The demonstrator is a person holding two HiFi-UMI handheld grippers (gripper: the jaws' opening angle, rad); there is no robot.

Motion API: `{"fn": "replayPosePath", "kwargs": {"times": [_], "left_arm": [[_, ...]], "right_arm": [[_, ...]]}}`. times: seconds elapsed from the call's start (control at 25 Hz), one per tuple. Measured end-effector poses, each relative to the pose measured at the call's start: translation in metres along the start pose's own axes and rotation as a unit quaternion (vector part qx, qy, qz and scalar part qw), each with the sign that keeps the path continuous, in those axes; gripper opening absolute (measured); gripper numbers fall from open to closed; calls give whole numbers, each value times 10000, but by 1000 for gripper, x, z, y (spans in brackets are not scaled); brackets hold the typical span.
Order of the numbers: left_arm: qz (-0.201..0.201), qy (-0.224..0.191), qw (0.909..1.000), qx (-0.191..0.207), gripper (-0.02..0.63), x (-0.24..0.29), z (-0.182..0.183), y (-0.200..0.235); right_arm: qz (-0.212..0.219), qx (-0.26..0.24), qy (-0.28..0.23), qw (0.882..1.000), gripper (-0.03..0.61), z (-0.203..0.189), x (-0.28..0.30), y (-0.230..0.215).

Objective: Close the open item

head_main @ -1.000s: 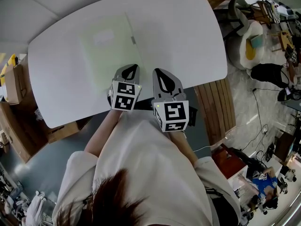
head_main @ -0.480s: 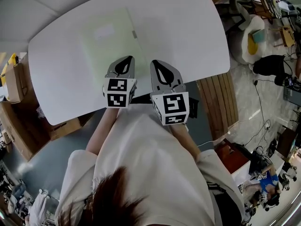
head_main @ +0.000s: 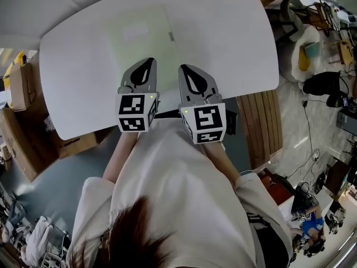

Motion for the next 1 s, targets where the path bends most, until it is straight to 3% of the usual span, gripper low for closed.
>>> {"fn": "replayPosePath", "kwargs": {"times": [0.36,0.64,1.0], "left_arm": [[286,-858,9957,200,8,-51,46,14],[483,-1587,9850,480,8,-101,75,22],[585,-2318,9708,208,8,-161,77,30]], "right_arm": [[156,-143,-128,9997,9,15,7,24],[161,-249,-251,9992,9,31,10,41],[69,-329,-272,9991,9,37,4,65]]}}
Point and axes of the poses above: the fingertips, and each gripper's own axes: x forward along the fingers, y to its left, z out of its top, the point moved 1 cm from there along -x, backward along the fingers, and after that the axes turned 14 degrees about -z, right-handed, at the moved point
